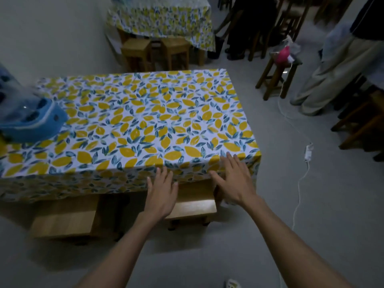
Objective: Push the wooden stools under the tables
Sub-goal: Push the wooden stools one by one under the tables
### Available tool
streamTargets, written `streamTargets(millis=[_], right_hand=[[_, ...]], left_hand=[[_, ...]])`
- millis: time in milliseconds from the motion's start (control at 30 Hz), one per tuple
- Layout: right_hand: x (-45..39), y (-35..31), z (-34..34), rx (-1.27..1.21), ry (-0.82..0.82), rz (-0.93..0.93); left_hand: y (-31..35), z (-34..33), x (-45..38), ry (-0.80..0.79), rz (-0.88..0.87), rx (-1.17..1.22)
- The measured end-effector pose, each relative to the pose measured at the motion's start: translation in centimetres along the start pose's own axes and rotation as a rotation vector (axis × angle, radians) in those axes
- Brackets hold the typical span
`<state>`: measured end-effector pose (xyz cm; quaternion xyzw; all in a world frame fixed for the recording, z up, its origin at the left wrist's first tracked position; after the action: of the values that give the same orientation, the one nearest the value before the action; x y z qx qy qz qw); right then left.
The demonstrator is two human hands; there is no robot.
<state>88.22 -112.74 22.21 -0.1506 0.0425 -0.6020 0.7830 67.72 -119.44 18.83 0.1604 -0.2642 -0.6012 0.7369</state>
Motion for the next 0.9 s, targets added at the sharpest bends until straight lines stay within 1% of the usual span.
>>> streamTargets(millis=[100,200,333,433,533,633,900], right_hand=[[-1.8,2.2,4.1,-0.024,-0.001,0.019],[-4.3,5.6,7.3,-0.024,0.004,0.041],[-8.4,11.0,10.2,-0.077,-0.042,0.067],[-12.3,14.4,12.2,-0.06,-0.08,0.128],[-17.1,17.5,14.3,-0.053,-0.102,0.177],[-22.2,19.8,15.9,-0.064,-0.106,0.205],[-39.4,24.1,17.3,-0.022,-0.12,0.305]], left_hand=[[3.5,1.4,-1.7,0.055,0.0,0.061],[7.5,1.2,-4.6,0.08,0.025,0.122],[13.3,-0.7,-8.9,0.149,0.088,0.272],[17.4,-2.8,-12.1,0.204,0.152,0.294],[20.9,-4.8,-16.2,0.207,0.227,0.285],[23.7,-5.6,-20.5,0.232,0.265,0.323],[27.0,-6.9,-36.4,0.344,0.341,0.493]])
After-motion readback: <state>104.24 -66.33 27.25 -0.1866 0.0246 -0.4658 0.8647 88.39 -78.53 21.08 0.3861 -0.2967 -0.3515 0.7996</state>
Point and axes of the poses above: each hand's wrist, its own x-axis away from the middle knuckle, its own z-axis out of the back of the hand, y = z × x, the point moved 9 cm from there along -x, towards the middle knuckle, and after that the axes turned 5 degrees about x, right-handed, at the moved point
